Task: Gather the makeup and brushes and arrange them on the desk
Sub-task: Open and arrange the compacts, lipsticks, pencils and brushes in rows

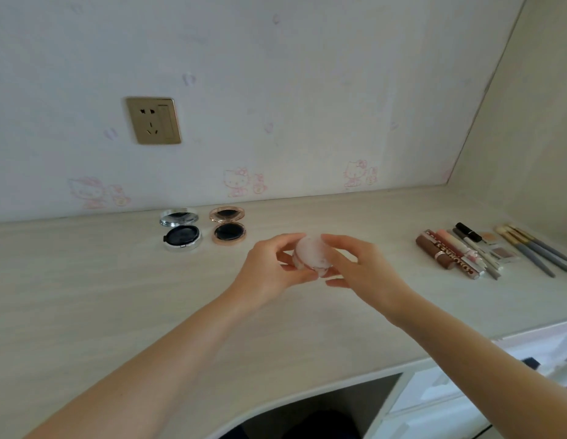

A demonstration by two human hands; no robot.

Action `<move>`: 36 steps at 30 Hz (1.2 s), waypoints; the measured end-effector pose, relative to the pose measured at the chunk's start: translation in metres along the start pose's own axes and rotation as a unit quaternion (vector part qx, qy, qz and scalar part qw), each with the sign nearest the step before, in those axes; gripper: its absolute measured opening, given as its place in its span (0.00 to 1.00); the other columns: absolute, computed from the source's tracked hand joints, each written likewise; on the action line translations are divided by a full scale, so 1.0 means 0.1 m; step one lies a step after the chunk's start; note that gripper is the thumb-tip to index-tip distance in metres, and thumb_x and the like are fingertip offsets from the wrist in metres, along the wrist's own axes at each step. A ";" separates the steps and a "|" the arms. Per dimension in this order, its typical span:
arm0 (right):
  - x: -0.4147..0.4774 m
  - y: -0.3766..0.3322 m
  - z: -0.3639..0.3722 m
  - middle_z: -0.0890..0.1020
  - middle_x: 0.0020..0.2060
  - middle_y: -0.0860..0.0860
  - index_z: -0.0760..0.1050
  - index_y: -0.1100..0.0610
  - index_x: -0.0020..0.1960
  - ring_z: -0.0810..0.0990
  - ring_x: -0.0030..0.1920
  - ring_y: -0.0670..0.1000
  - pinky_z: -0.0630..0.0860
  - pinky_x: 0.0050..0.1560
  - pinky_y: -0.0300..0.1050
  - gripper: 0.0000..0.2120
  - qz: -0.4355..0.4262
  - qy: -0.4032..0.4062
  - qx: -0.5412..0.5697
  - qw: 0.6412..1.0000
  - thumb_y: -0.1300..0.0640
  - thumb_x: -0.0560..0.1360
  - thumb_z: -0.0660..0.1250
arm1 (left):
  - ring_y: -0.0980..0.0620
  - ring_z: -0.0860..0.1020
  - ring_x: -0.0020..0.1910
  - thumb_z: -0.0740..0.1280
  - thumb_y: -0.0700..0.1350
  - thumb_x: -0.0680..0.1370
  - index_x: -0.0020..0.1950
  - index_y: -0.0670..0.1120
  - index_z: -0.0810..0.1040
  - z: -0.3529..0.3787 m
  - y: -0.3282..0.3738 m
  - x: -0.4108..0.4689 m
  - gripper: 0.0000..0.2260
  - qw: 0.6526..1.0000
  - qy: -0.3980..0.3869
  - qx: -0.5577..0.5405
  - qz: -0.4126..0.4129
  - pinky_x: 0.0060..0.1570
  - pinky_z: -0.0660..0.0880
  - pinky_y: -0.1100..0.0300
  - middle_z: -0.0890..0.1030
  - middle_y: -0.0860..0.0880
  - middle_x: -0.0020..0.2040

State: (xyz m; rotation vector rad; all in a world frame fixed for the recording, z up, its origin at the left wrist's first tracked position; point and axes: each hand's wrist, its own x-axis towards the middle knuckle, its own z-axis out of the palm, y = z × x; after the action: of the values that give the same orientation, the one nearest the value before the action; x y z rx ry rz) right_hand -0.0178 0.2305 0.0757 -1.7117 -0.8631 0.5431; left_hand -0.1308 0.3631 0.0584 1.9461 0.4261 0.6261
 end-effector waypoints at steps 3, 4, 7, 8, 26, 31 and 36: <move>-0.04 -0.05 0.15 0.78 0.59 0.44 0.71 0.47 0.67 0.83 0.47 0.47 0.81 0.50 0.47 0.16 -0.028 -0.050 -0.077 0.995 0.56 0.80 0.61 | 0.57 0.81 0.44 0.80 0.41 0.65 0.53 0.58 0.79 -0.18 -0.05 -0.15 0.22 1.000 0.007 -0.016 -0.022 0.51 0.79 0.57 0.83 0.57 0.48; -0.05 -0.05 0.19 0.78 0.59 0.43 0.70 0.45 0.67 0.83 0.47 0.46 0.81 0.51 0.49 0.17 -0.039 -0.068 -0.102 0.992 0.56 0.80 0.60 | 0.57 0.81 0.45 0.80 0.41 0.65 0.54 0.58 0.79 -0.23 -0.07 -0.20 0.23 0.999 0.012 -0.021 -0.033 0.52 0.79 0.57 0.84 0.56 0.48; -0.07 -0.07 0.29 0.78 0.59 0.40 0.69 0.43 0.68 0.82 0.49 0.44 0.81 0.51 0.48 0.18 -0.067 -0.106 -0.164 0.978 0.55 0.80 0.58 | 0.56 0.82 0.48 0.80 0.44 0.64 0.63 0.51 0.77 -0.36 -0.13 -0.34 0.29 0.996 0.032 -0.023 -0.075 0.53 0.78 0.60 0.83 0.55 0.50; -0.08 -0.07 0.32 0.77 0.59 0.39 0.68 0.43 0.68 0.81 0.51 0.42 0.80 0.51 0.43 0.18 -0.078 -0.116 -0.181 0.973 0.55 0.80 0.58 | 0.57 0.82 0.48 0.80 0.45 0.64 0.63 0.50 0.77 -0.39 -0.14 -0.39 0.29 0.996 0.037 -0.028 -0.083 0.53 0.77 0.61 0.84 0.55 0.50; -0.13 -0.12 0.72 0.75 0.63 0.43 0.67 0.47 0.70 0.74 0.60 0.42 0.72 0.61 0.38 0.18 -0.158 -0.132 -0.242 0.948 0.54 0.80 0.59 | 0.54 0.83 0.50 0.80 0.34 0.62 0.56 0.46 0.78 -0.53 -0.33 -0.72 0.25 0.980 0.121 -0.136 -0.080 0.50 0.78 0.63 0.84 0.49 0.50; -0.09 -0.14 0.73 0.77 0.60 0.42 0.69 0.49 0.66 0.74 0.59 0.41 0.72 0.61 0.39 0.22 -0.177 -0.129 -0.267 0.939 0.45 0.74 0.67 | 0.55 0.82 0.50 0.81 0.38 0.61 0.56 0.47 0.78 -0.53 -0.35 -0.72 0.26 0.984 0.127 -0.103 -0.072 0.55 0.78 0.58 0.84 0.50 0.50; -0.05 -0.16 0.75 0.76 0.58 0.44 0.68 0.49 0.66 0.75 0.56 0.43 0.74 0.59 0.41 0.23 -0.206 -0.140 -0.312 0.917 0.44 0.74 0.67 | 0.56 0.82 0.51 0.82 0.38 0.60 0.56 0.47 0.78 -0.55 -0.36 -0.72 0.27 0.988 0.118 -0.076 -0.065 0.56 0.77 0.59 0.84 0.50 0.50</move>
State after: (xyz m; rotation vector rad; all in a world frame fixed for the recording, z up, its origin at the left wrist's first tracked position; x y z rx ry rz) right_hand -0.0794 0.2750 0.0676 -1.9519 -1.6971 0.2295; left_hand -0.2223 0.3794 0.0282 1.6927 0.6286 0.7841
